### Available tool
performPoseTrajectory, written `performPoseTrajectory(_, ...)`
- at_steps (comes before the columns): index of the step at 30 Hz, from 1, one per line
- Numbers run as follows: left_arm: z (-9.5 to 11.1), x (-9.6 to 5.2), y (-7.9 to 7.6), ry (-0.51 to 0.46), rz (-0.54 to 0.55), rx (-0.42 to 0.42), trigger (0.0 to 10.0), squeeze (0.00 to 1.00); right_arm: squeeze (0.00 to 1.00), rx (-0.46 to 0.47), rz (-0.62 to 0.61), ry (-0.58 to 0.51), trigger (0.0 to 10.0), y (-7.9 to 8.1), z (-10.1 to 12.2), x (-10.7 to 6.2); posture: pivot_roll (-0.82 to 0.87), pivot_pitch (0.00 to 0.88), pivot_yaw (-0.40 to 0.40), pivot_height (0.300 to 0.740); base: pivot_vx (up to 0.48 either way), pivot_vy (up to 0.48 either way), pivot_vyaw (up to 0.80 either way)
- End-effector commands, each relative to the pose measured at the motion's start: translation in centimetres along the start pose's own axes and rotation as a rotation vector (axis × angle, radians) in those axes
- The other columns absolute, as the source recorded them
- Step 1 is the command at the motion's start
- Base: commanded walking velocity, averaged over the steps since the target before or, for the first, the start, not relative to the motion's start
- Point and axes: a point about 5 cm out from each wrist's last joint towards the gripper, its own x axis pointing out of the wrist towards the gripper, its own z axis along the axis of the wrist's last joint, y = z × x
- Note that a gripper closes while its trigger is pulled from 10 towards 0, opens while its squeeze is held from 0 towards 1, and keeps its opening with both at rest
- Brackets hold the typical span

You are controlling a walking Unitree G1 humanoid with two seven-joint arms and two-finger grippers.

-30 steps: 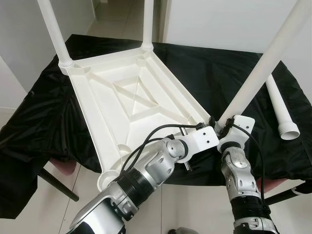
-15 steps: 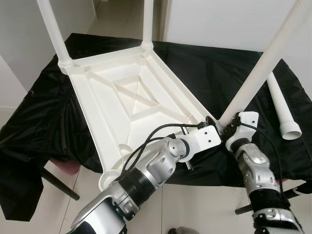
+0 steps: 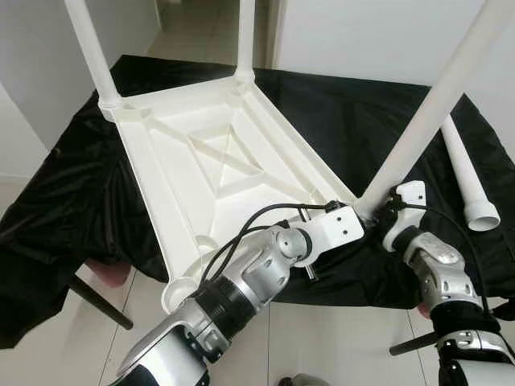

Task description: Building children table

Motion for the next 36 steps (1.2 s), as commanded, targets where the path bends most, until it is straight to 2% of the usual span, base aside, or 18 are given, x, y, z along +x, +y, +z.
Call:
performPoseTrajectory(1,0.6,0.1,-0.8,-0.012,-0.043,0.04,10.0,0.0,0.0,0.04,0.086,0.056,10.0,1.0,-1.6,-0.1,0.03,0.034,-0.009,0.74,0.0,0.0,0.0)
performPoseTrajectory(4,0.6,0.1,-0.8,-0.011,-0.046,0.04,10.0,0.0,0.0,0.05,0.093,0.082,10.0,0.7,-2.5,-1.1,0.03,0.036,-0.001,0.74,0.0,0.0,0.0)
performPoseTrajectory(7,0.6,0.1,-0.8,-0.011,-0.046,0.04,10.0,0.0,0.0,0.05,0.093,0.082,10.0,0.7,-2.5,-1.1,0.03,0.036,-0.001,0.74,0.0,0.0,0.0)
performPoseTrajectory(12,0.6,0.2,-1.0,-0.014,-0.057,0.047,10.0,0.0,0.0,0.057,0.054,0.092,10.0,-0.4,-2.8,-1.9,0.02,0.038,0.01,0.74,0.0,0.0,0.0)
performPoseTrajectory(13,0.7,0.2,-1.1,-0.015,-0.06,0.049,10.0,0.0,0.0,0.059,0.043,0.089,5.3,-0.6,-2.7,-2.0,0.02,0.039,0.01,0.74,0.0,0.0,0.0)
performPoseTrajectory(14,0.7,0.2,-1.1,-0.015,-0.062,0.049,10.0,0.0,0.0,0.064,0.037,0.083,3.7,-0.8,-2.6,-2.1,0.02,0.041,0.011,0.74,0.0,0.0,0.0)
performPoseTrajectory(16,0.7,0.2,-1.1,-0.016,-0.063,0.049,10.0,0.0,0.0,0.067,0.037,0.079,3.7,-0.8,-2.6,-2.1,0.02,0.041,0.011,0.74,0.0,0.0,0.0)
performPoseTrajectory(17,0.7,0.2,-1.1,-0.015,-0.063,0.049,10.0,0.0,0.0,0.066,0.036,0.079,1.6,-0.7,-2.6,-2.1,0.02,0.04,0.011,0.74,0.0,0.0,0.0)
performPoseTrajectory(19,0.7,0.2,-1.1,-0.015,-0.063,0.049,10.0,0.0,0.0,0.06,0.021,0.093,2.6,-0.6,-2.8,-2.0,0.02,0.04,0.01,0.74,0.0,0.0,0.0)
performPoseTrajectory(20,0.7,0.2,-1.1,-0.014,-0.062,0.049,10.0,0.0,0.0,0.057,0.022,0.096,1.2,-0.5,-3.0,-1.9,0.02,0.04,0.01,0.74,0.0,0.0,0.0)
performPoseTrajectory(22,0.7,0.2,-1.1,-0.014,-0.061,0.048,10.0,0.0,0.0,0.055,0.023,0.097,1.2,-0.4,-3.0,-1.8,0.02,0.04,0.01,0.74,0.0,0.0,0.0)
performPoseTrajectory(23,0.7,0.2,-1.1,-0.014,-0.062,0.049,10.0,0.0,0.0,0.066,0.027,0.092,0.0,-0.2,-3.1,-1.8,0.02,0.041,0.01,0.74,0.0,0.0,0.0)
performPoseTrajectory(29,0.6,0.2,-1.2,-0.014,-0.063,0.048,10.0,0.0,0.0,0.088,0.032,0.079,0.0,0.8,-3.1,-1.4,0.02,0.043,0.011,0.74,0.0,0.0,0.0)
performPoseTrajectory(36,0.6,0.2,-1.2,-0.015,-0.064,0.047,10.0,0.0,0.0,0.082,-0.036,0.092,0.0,1.5,-3.3,-0.8,0.02,0.044,0.008,0.74,0.0,0.0,0.0)
